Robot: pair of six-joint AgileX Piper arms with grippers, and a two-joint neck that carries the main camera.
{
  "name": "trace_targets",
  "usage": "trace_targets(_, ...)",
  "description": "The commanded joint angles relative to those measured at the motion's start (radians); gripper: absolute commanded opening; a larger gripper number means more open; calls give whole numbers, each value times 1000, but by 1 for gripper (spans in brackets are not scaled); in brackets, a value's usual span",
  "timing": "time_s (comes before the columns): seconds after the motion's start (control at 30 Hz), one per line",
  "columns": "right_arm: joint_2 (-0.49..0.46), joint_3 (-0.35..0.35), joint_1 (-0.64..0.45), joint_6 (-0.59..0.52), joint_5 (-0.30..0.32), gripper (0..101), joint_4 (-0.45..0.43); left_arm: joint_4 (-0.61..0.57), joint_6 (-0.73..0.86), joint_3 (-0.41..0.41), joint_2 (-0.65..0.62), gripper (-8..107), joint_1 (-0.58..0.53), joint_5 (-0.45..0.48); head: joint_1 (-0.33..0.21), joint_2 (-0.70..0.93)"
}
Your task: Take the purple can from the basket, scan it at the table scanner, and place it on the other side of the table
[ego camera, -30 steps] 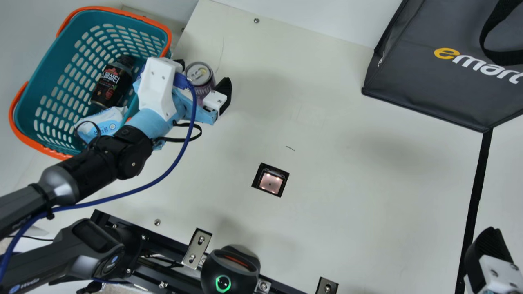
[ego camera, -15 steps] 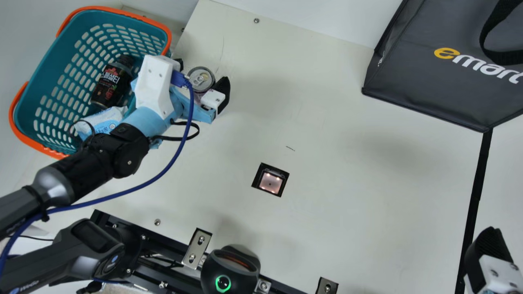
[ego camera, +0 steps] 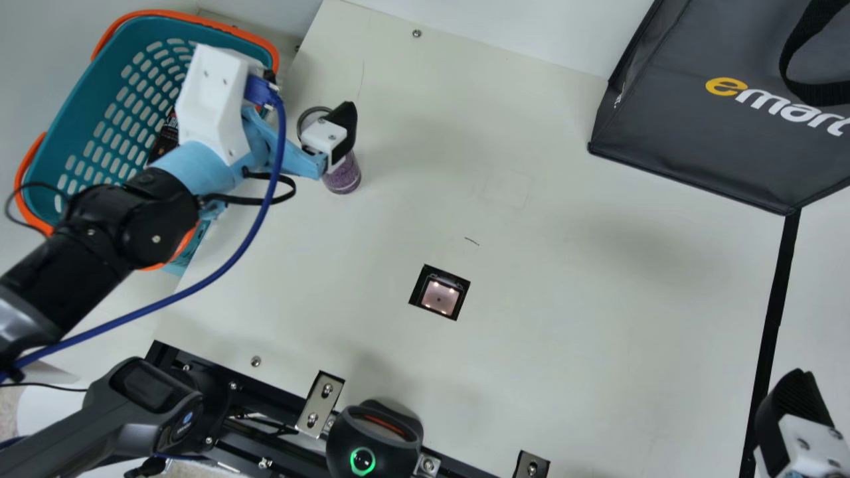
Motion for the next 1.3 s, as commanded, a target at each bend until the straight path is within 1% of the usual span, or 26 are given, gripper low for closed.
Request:
trace_targets(0.0,0,0,0,0,0,95,0,27,-12,-51,-18,90,5,203,-29,4)
trace_targets(0.2,0,0,0,0,0,95,0,88,-63,-161,-70,90,2,453,-29,4)
trace_targets(0.43,0,0,0,0,0,95,0,124,-107,-262,-118,90,-15,698,-29,4)
trace_targets(0.6,0,0,0,0,0,95,0,121,-123,-305,-150,90,-8,838,-29,4)
trace_targets(0.63,0,0,0,0,0,95,0,122,-120,-298,-146,90,-10,740,-29,4)
trace_targets(0.73,0,0,0,0,0,95,0,122,-123,-305,-151,90,-8,818,-29,4)
trace_targets(0.77,0,0,0,0,0,95,0,122,-123,-305,-151,90,-8,832,-29,4)
trace_targets(0.87,0,0,0,0,0,95,0,122,-123,-305,-151,90,-8,838,-29,4)
trace_targets(1.27,0,0,0,0,0,95,0,122,-123,-305,-151,90,-8,837,-29,-276)
